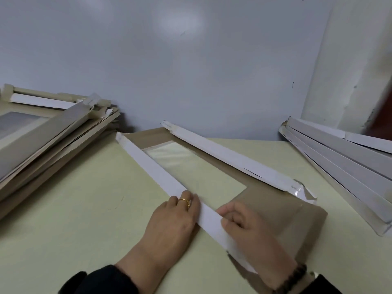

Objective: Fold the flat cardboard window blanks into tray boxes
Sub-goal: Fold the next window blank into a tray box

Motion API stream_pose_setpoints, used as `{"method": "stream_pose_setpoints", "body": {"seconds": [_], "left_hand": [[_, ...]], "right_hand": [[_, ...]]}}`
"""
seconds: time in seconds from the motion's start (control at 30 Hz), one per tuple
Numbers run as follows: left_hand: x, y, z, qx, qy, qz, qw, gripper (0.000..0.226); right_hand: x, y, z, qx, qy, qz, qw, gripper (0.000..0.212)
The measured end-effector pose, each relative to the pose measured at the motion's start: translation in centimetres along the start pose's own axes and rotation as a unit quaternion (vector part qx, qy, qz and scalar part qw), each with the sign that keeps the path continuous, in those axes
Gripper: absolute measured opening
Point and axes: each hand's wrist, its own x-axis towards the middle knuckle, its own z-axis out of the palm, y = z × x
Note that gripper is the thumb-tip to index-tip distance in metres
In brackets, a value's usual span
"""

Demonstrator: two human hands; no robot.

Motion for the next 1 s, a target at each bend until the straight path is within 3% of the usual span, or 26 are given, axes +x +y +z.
{"method": "stream_pose_setpoints", "body": {"seconds": [0.1,0.17,0.23,0.3,0.37,0.5,0.6,0.7,0.77,0.83,0.87,0.97,1.0], "left_hand": [[-0.1,-0.6,-0.1,-0.004,-0.027,-0.001,1.000,0.036],[-0.1,-1.4,0.0,-0.051,-0.035,-0.034,0.997,0.035],[-0.4,-3.1,0.6,-0.090,-0.015,-0.060,0.994,0.047],[-0.6,-4.9,0.8,-0.125,-0.006,-0.076,0.989,0.043],[-0.8,-6.4,1.1,-0.139,-0.010,-0.084,0.987,0.047],[-0.8,-7.4,1.6,-0.140,-0.019,-0.073,0.987,0.052],[-1.0,-7.8,1.9,-0.143,-0.019,-0.066,0.987,0.052],[-0.9,-7.9,2.2,-0.145,-0.026,-0.050,0.988,0.054],[-0.5,-8.0,2.4,-0.160,-0.035,-0.054,0.985,0.054],[-0.3,-7.9,2.5,-0.202,-0.034,-0.086,0.975,0.054],[-0.3,-8.0,2.4,-0.227,-0.035,-0.102,0.968,0.055],[-0.6,-8.1,1.0,-0.281,-0.014,-0.132,0.950,0.056],[-0.9,-8.2,0.3,-0.273,-0.005,-0.138,0.952,0.055]], "right_hand": [[-0.6,-0.1,-0.3,-0.052,-0.055,-0.053,0.996,0.006],[-1.0,-0.6,-1.4,-0.128,-0.105,-0.122,0.979,0.024],[-1.3,-1.1,-2.7,-0.256,-0.137,-0.213,0.933,0.053],[-1.6,-1.0,-4.0,-0.396,-0.129,-0.300,0.858,0.073],[-1.7,-1.0,-5.1,-0.436,-0.160,-0.271,0.843,0.080],[-1.5,-0.7,-6.6,-0.497,-0.148,-0.281,0.808,0.048],[-1.8,-0.9,-6.5,-0.483,-0.166,-0.299,0.806,0.045],[-2.4,-0.7,-4.6,-0.534,-0.172,-0.333,0.758,0.021],[-2.7,0.0,-3.1,-0.568,-0.171,-0.329,0.734,0.040],[-2.9,0.1,-2.0,-0.606,-0.166,-0.308,0.714,0.040],[-2.9,-0.2,-1.8,-0.616,-0.184,-0.276,0.715,0.047],[-1.8,0.3,-1.5,-0.529,-0.263,-0.300,0.749,0.046],[-1.7,0.2,-1.4,-0.493,-0.286,-0.275,0.774,0.049]]}}
